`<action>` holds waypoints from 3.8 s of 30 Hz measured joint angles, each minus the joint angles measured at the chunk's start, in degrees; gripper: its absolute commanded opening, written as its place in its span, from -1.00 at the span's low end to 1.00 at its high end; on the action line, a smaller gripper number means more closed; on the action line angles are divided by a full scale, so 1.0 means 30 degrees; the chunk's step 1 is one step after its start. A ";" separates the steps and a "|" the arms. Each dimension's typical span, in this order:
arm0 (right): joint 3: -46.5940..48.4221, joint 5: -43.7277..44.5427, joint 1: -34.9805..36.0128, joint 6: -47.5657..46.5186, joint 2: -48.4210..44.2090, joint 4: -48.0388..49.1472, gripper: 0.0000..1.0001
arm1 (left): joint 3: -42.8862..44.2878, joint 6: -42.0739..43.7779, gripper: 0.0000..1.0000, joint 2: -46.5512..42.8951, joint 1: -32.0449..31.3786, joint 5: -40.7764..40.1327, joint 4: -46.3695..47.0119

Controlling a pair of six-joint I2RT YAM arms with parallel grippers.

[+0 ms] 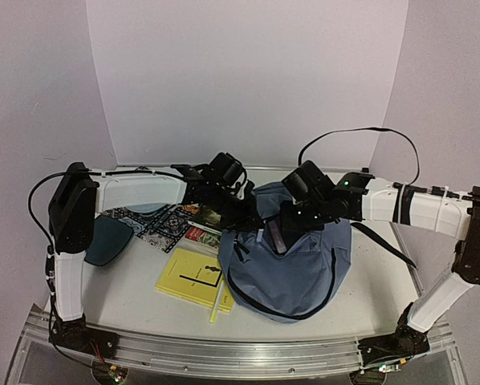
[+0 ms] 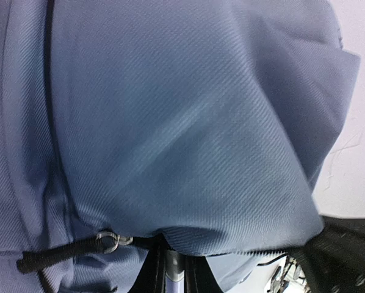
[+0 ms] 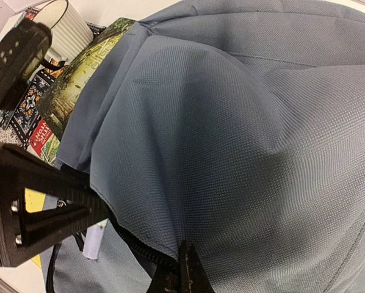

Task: Pack the student bag
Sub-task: Place the pen in the lower front pocket of the bag, then adjust the pen in the book.

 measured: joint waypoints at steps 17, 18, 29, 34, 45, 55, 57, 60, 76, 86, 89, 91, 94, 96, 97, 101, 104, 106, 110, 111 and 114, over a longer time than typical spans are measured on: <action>0.0000 0.0007 -0.0007 0.0022 0.0000 0.0248 -1.00 | 0.0619 -0.2171 -0.18 0.0678 -0.0255 -0.0109 0.1894; 0.0000 0.0007 -0.0007 0.0022 0.0000 0.0248 -1.00 | 0.0423 -0.2084 -0.15 0.0583 -0.0255 -0.0160 0.2018; 0.0000 0.0095 0.0000 -0.0146 0.0000 0.0255 -1.00 | -0.4248 0.1107 0.07 -0.4575 -0.0255 -0.2579 0.0809; 0.0066 0.0131 0.0000 -0.0277 0.0022 0.0226 -1.00 | -0.5770 0.2200 0.11 -0.6725 -0.0393 -0.3978 -0.1239; 0.0357 0.0160 0.0000 -0.0335 0.0182 0.0073 -1.00 | -0.7431 0.1974 0.10 -0.7315 -0.3716 -0.6550 -0.5916; 0.0357 0.0350 0.0000 -0.0270 0.0182 0.0022 -1.00 | -0.7431 0.0984 -0.19 -0.6637 -0.6084 -0.7599 -0.7628; 0.0357 0.0372 0.0000 -0.0248 0.0182 0.0015 -1.00 | -0.7431 0.0816 -0.21 -0.6251 -0.6156 -0.7599 -0.7679; 0.0350 0.0423 0.0000 -0.0226 0.0175 0.0000 -1.00 | -0.7388 0.0794 -0.22 -0.5515 -0.6164 -0.7606 -0.7694; 0.0029 0.0554 0.0000 -0.0015 -0.0044 0.0015 -1.00 | -0.6375 0.0976 -0.45 -0.2470 -0.6156 -0.7847 -0.7686; -0.0036 0.0546 0.0000 0.0036 -0.0189 -0.0007 -1.00 | -0.6411 0.0882 -0.92 -0.2164 -0.6127 -0.8335 -0.7686; -0.0058 0.0546 0.0000 0.0051 -0.0189 -0.0007 -1.00 | -0.6455 0.0831 -1.00 -0.2171 -0.5996 -0.8393 -0.7664; -0.0058 0.0546 0.0000 0.0066 -0.0189 -0.0007 -1.00 | -0.6674 0.0816 -1.00 -0.2317 -0.5770 -0.8422 -0.7519; -0.0058 0.0546 0.0000 0.0102 -0.0189 0.0000 -1.00 | -0.7220 0.0787 -1.00 -0.2747 -0.5238 -0.8561 -0.7468; -0.0058 0.0539 0.0000 0.0109 -0.0189 0.0000 -1.00 | -0.7723 0.0780 -1.00 -0.3126 -0.4641 -0.8743 -0.7555; -0.0058 0.0532 0.0000 0.0109 -0.0189 0.0000 -1.00 | -0.7854 0.0780 -1.00 -0.3235 -0.4437 -0.8786 -0.7563; -0.0058 0.0510 0.0000 0.0117 -0.0189 0.0000 -1.00 | -0.8211 0.0801 -0.97 -0.3497 -0.3643 -0.9034 -0.7694; -0.0058 0.0503 0.0000 0.0117 -0.0189 0.0000 -1.00 | -0.8240 0.0867 -0.88 -0.3497 -0.3410 -0.9107 -0.7694; -0.0058 0.0495 0.0000 0.0117 -0.0189 0.0000 -1.00 | -0.8269 0.0925 -0.80 -0.3490 -0.3410 -0.9107 -0.7679; -0.0058 0.0503 0.0000 0.0109 -0.0189 0.0000 -1.00 | -0.8269 0.0984 -0.67 -0.3388 -0.3410 -0.9005 -0.7672; -0.0058 0.0510 0.0000 0.0109 -0.0189 0.0000 -1.00 | -0.8255 0.1005 -0.66 -0.3300 -0.3402 -0.8910 -0.7664; -0.0058 0.0517 0.0000 0.0102 -0.0189 0.0000 -1.00 | -0.8014 0.1151 -0.67 -0.3038 -0.3395 -0.8867 -0.7861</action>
